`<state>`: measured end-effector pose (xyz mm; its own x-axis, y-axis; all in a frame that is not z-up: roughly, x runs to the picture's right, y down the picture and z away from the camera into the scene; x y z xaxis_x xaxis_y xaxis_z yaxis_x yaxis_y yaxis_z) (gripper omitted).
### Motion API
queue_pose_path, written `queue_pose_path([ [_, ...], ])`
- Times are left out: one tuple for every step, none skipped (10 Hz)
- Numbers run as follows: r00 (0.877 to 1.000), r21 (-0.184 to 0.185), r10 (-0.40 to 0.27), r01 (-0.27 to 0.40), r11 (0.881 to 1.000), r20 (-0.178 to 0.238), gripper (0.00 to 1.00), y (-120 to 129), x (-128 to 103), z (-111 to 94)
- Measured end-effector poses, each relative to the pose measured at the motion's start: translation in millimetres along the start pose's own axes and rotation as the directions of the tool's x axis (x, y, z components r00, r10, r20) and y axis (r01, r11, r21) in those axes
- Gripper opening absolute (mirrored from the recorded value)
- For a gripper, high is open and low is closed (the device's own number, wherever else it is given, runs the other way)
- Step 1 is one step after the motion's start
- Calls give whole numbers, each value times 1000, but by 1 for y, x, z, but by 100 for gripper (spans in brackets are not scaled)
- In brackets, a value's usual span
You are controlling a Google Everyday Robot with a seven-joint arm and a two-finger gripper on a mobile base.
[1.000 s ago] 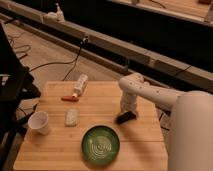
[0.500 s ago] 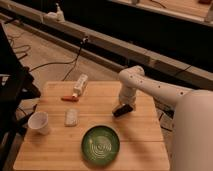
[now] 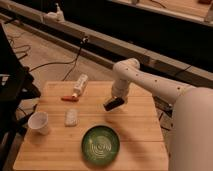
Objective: Place the eraser on the white sponge
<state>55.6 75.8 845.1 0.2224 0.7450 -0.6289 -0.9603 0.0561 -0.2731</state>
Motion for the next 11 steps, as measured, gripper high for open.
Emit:
queue_pose_path([
  [999, -18, -52, 52, 998, 9, 0, 25, -10, -4],
  [994, -34, -104, 104, 994, 16, 0, 51, -18, -6],
  [987, -47, -160, 160, 986, 19, 0, 79, -24, -5],
  [975, -70, -221, 222, 973, 16, 0, 113, -28, -1],
  [969, -81, -246, 246, 966, 13, 0, 129, -29, 2],
  [957, -110, -291, 288, 951, -6, 0, 163, -27, 10],
  [949, -134, -315, 309, 942, -22, 0, 182, -22, 14],
  [949, -134, -315, 309, 941, -24, 0, 182, -22, 14],
  [950, -132, -311, 305, 943, -25, 0, 178, -21, 14],
  [949, -132, -313, 307, 942, -25, 0, 179, -21, 14],
  [949, -133, -316, 310, 941, -25, 0, 181, -21, 14],
])
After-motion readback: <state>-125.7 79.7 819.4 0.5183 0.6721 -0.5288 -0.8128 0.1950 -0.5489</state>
